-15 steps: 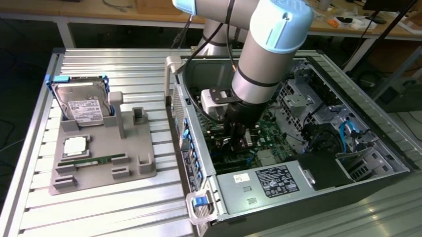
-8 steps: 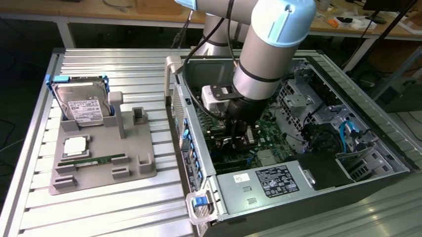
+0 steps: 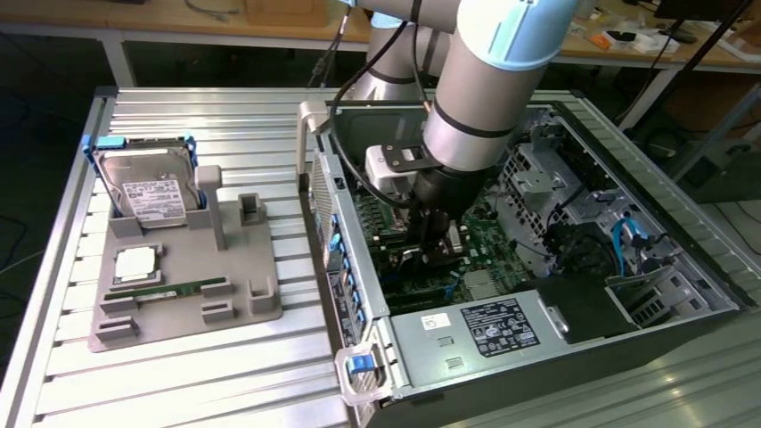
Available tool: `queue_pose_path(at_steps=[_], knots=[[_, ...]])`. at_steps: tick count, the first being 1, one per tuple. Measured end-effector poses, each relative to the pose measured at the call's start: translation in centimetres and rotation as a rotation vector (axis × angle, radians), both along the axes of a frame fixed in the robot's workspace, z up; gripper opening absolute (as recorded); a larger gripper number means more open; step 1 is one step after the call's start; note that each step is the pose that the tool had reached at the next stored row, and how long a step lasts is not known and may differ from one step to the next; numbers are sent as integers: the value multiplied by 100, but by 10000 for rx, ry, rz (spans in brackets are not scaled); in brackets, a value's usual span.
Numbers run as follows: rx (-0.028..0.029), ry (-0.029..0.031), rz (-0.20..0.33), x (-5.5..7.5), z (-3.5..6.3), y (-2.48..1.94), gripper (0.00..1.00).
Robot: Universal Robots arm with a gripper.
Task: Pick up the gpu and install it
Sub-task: 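Insert the gpu into the slot, then press down on the gpu until it lock into place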
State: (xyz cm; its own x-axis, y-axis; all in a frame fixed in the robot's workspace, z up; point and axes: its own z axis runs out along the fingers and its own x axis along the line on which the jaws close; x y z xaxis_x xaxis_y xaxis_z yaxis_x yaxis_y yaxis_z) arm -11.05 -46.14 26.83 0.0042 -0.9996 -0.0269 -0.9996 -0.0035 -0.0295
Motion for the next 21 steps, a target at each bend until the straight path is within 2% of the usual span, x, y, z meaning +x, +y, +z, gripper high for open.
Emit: queue_pose_path(at_steps=[4, 9, 21], knots=[[0, -26, 0, 0, 62, 0, 47], [-1, -31, 0, 0, 130, 0, 47], [11, -31, 0, 0, 131, 0, 47]])
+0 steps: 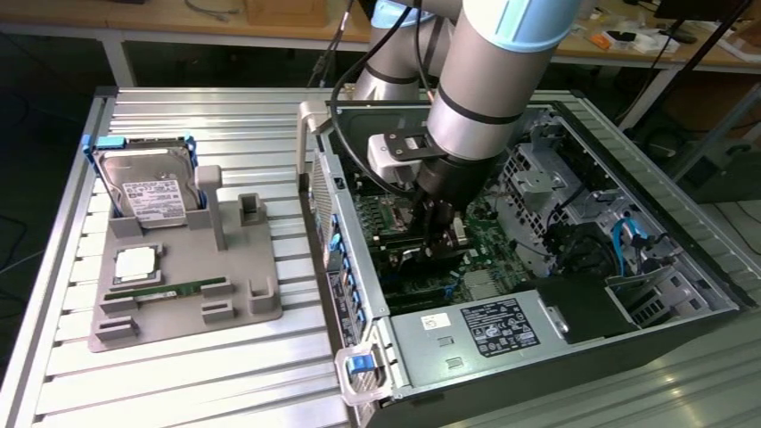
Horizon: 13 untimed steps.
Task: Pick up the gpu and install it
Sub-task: 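Press down on the gpu until it lock into place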
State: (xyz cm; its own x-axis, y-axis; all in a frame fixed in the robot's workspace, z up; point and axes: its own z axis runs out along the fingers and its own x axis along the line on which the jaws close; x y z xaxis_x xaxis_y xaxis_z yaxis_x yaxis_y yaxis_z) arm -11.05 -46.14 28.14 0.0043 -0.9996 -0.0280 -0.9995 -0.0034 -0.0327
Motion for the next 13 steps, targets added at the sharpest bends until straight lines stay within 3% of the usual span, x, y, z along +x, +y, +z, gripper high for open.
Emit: queue_pose_path(at_steps=[13], knots=[[-29, 0, -34, 0, 37, 2, 47]])
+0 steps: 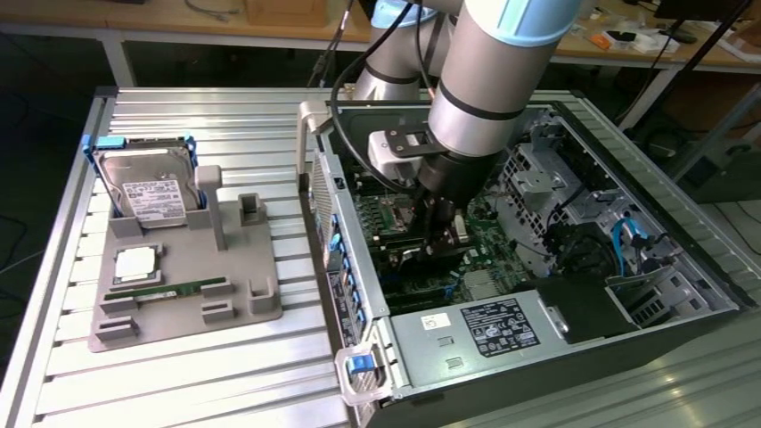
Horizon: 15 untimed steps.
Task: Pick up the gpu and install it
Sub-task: 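Press down on the gpu until it lock into place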
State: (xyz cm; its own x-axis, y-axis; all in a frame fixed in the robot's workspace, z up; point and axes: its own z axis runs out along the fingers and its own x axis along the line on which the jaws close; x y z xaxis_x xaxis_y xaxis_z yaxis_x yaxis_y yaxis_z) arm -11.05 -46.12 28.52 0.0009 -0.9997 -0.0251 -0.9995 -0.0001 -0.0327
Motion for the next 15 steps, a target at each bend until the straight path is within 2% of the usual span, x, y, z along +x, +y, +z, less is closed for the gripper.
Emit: queue_pose_path(at_steps=[15], knots=[[1, 0, -1704, 0, 0, 0, 47]])
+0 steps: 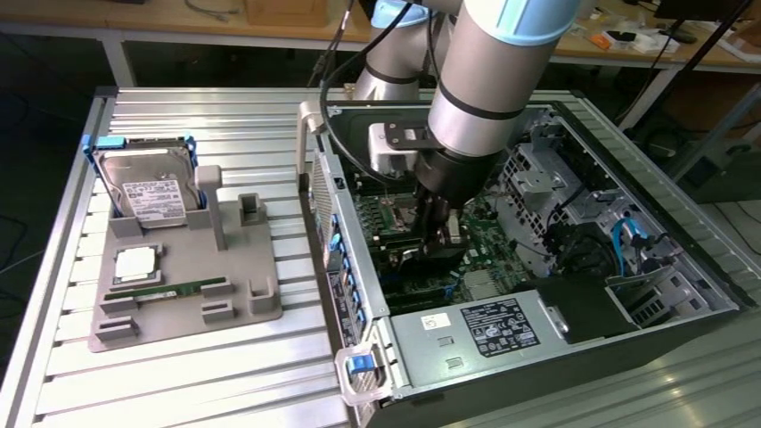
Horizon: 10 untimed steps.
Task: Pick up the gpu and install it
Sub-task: 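Press down on the gpu until it lock into place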
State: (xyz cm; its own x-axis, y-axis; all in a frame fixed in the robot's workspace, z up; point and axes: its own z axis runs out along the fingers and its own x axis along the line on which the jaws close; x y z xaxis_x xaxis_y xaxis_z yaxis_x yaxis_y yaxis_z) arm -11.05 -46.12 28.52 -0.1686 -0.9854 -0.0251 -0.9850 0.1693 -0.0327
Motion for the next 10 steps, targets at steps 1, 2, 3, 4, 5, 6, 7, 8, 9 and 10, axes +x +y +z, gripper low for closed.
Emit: queue_pose_path(at_steps=[1, 2, 3, 4, 5, 6, 7, 8, 9, 10], knots=[[0, 0, -102, 0, 0, 0, 47], [0, 0, -207, 0, 0, 0, 47], [0, 0, -296, 0, 0, 0, 47], [-1, 0, -379, 0, 0, 0, 47], [0, 0, -465, 0, 0, 0, 47], [0, 0, -549, 0, 0, 0, 47], [0, 0, -627, 0, 0, 0, 47], [0, 0, -707, 0, 0, 0, 47], [0, 0, -795, 0, 0, 0, 47], [0, 0, -859, 0, 0, 0, 47]])
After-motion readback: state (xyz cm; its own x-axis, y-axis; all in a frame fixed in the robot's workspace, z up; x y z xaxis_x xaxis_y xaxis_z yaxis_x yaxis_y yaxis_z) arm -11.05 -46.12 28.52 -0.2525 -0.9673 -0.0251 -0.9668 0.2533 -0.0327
